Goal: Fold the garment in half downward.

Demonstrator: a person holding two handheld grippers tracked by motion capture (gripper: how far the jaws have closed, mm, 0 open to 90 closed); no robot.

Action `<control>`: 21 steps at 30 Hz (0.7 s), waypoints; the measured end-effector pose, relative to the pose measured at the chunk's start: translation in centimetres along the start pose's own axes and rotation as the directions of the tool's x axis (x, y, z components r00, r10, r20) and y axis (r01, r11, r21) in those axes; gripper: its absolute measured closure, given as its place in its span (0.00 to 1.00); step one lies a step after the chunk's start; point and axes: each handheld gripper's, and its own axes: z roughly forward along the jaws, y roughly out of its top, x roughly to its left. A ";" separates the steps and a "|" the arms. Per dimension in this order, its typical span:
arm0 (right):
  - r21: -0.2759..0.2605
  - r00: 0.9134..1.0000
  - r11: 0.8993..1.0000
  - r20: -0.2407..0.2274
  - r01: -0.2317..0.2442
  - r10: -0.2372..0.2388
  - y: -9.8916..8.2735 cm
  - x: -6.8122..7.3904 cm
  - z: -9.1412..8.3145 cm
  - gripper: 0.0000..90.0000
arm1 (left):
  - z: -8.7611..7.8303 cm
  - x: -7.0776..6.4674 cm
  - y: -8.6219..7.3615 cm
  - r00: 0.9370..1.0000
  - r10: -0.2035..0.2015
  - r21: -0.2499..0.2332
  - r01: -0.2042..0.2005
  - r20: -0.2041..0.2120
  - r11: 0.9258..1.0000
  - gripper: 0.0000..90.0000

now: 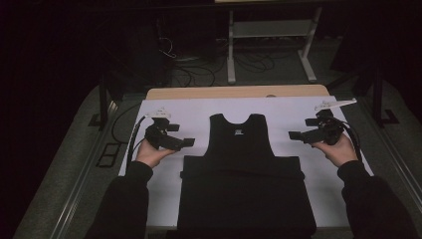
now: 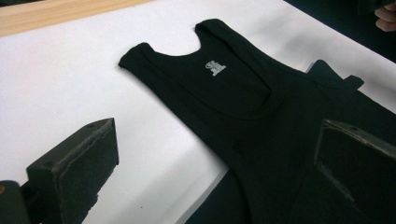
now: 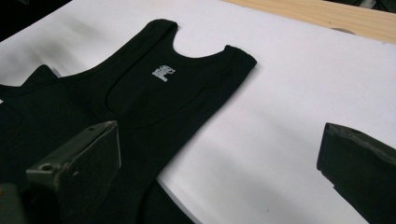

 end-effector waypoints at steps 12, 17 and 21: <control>0.009 1.000 1.000 0.012 -0.005 0.004 1.4 -1.0 0.5 0.00 | 0.8 0.5 1.4 1.000 0.012 0.018 -0.012 -0.007 1.000 0.00; 0.021 1.000 1.000 0.023 0.015 -0.016 1.9 -1.1 0.6 0.00 | 1.1 0.4 1.9 1.000 0.022 0.029 -0.022 -0.005 0.999 0.00; 0.027 1.000 1.000 0.022 0.016 -0.016 2.4 -1.2 0.7 0.00 | 1.3 0.5 2.4 1.000 0.023 0.032 -0.023 -0.001 0.999 0.00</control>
